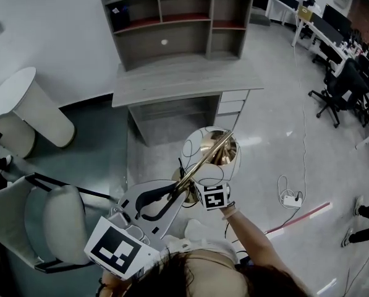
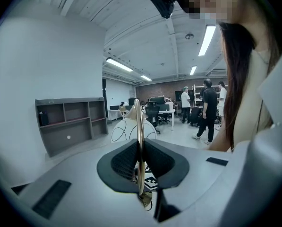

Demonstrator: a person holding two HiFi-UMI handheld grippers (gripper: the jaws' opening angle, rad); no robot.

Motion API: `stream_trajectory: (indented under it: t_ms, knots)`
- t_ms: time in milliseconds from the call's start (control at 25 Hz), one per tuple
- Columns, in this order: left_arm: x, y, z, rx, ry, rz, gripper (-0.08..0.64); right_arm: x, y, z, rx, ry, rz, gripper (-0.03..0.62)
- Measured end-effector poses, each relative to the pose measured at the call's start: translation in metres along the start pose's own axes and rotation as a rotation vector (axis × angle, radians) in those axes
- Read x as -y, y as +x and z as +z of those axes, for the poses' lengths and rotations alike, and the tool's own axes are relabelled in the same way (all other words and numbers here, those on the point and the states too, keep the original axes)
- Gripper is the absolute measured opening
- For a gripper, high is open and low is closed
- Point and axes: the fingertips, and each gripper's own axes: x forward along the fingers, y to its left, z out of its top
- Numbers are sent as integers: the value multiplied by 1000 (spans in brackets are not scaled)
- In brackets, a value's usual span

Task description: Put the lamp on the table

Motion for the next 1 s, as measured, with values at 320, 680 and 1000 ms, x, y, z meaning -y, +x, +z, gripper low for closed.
stream_trajectory:
  t_ms: [320, 680, 1000]
  knots:
    - [-19, 27, 1, -10, -23, 36, 46, 13, 27, 1, -14, -5, 35, 25]
    - [-55, 44, -1, -16, -21, 46, 46, 17, 67, 15, -6, -1, 46, 25]
    - [-108, 67, 1, -36, -5, 22, 46, 23, 122, 34, -12, 3, 50, 25]
